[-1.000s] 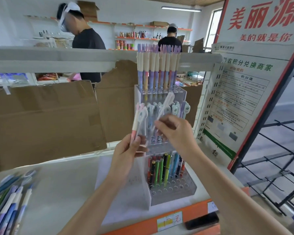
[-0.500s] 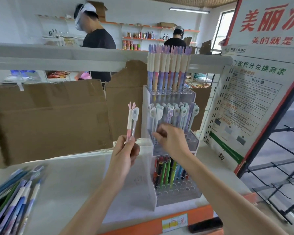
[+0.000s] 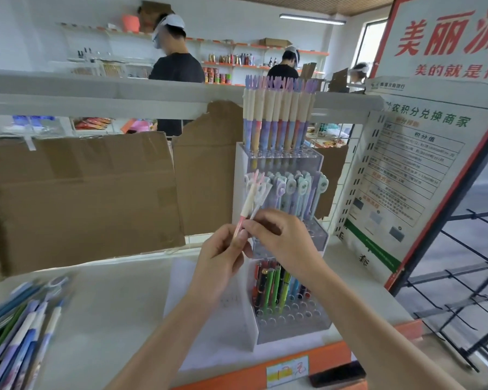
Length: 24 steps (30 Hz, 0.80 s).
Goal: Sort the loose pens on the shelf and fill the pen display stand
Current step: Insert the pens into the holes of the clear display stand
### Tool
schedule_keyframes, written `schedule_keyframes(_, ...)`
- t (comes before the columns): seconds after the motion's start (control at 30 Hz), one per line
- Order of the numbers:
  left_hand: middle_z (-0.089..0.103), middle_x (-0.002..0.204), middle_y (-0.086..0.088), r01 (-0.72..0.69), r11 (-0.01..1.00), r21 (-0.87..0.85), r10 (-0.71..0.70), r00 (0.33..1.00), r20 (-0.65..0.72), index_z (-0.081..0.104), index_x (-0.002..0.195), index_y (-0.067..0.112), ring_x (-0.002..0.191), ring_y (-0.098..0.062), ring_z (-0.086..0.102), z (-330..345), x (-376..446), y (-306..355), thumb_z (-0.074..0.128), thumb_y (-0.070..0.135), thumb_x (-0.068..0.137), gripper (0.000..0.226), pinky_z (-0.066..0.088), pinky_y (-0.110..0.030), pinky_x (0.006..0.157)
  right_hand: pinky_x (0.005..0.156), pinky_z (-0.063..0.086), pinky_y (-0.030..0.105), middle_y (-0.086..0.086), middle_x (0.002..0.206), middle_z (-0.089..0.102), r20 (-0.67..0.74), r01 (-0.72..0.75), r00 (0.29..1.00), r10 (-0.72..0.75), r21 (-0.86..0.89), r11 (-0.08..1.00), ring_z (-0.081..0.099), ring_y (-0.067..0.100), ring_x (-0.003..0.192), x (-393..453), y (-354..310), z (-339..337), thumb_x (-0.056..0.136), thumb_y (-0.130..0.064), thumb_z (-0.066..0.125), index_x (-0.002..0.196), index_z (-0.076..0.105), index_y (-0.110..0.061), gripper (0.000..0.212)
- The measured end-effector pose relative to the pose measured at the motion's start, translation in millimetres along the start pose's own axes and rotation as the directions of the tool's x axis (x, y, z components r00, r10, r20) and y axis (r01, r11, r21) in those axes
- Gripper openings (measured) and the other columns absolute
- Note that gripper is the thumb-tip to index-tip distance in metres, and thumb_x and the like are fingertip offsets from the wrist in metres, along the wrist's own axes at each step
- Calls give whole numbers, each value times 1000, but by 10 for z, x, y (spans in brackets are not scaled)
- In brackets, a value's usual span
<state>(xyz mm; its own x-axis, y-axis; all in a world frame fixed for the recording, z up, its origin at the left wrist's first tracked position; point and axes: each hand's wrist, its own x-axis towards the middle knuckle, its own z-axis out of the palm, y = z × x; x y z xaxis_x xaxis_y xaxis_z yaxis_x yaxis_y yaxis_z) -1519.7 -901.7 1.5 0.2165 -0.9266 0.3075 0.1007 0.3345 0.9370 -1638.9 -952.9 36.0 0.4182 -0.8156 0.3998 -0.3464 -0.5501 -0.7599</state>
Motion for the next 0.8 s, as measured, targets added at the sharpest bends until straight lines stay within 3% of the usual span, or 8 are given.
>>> schedule_keyframes(0.1,59,68,0,-11,1000,-6,11,999,-30,58,91,-3,48,-6,43,44,10,-33,45,8,95,18,34,-13,48,53,39,21,-10,58,58,-56,-23,998,24,21,1000,48,5,51,12,-32,-74,90,-27,60,69,63,-19,23)
schedule_keyframes(0.17,62,78,1,-20,1000,18,22,995,-98,63,94,5,61,-5,53,18,29,-62,45,12,96,19,41,-13,57,60,47,33,-9,62,63,-85,-68,994,74,76,995,55,17,57,36,-43,-190,93,-24,55,76,62,-21,18)
schedule_keyframes(0.27,63,84,6,-3,1000,30,8,984,-178,66,92,19,71,-5,56,-74,49,-94,45,21,97,22,43,-16,63,64,51,39,-8,73,66,-163,-82,982,94,81,993,55,18,62,110,-23,-356,97,-18,47,89,59,-25,16)
schedule_keyframes(0.37,53,71,3,-15,1000,-1,14,984,-177,66,94,16,59,-6,46,-112,43,-93,45,24,95,23,37,-14,55,60,49,26,-3,100,62,-162,-50,986,38,-69,996,55,4,64,196,25,-390,99,-13,40,89,55,-21,20)
schedule_keyframes(0.47,34,59,-1,4,1000,-29,-9,984,-179,64,91,11,50,-6,30,-82,37,-87,43,20,98,25,27,-13,46,52,41,11,-2,101,55,-109,-74,993,54,-197,978,52,3,67,268,97,-333,101,-15,36,92,52,-19,19)
schedule_keyframes(0.67,32,52,6,44,998,-36,-50,979,-200,57,88,8,44,-4,25,-66,23,-103,43,19,98,20,23,-14,42,49,32,15,-7,83,47,-24,-46,999,40,-337,940,41,2,60,385,95,-333,102,-19,34,85,47,-18,21)
schedule_keyframes(0.73,33,51,7,42,998,-41,-50,979,-199,56,87,8,44,-4,25,-72,21,-105,43,19,98,20,23,-13,42,46,34,14,-2,90,53,54,-62,995,88,-363,930,40,2,56,389,123,-296,101,-14,35,78,43,-22,26)
schedule_keyframes(0.8,33,51,5,42,998,-41,-49,979,-197,56,84,10,43,-4,24,-76,26,-111,42,18,99,22,23,-13,41,45,35,14,3,102,55,158,-97,971,178,-420,902,42,2,57,379,193,-226,100,-7,35,87,49,-11,20)
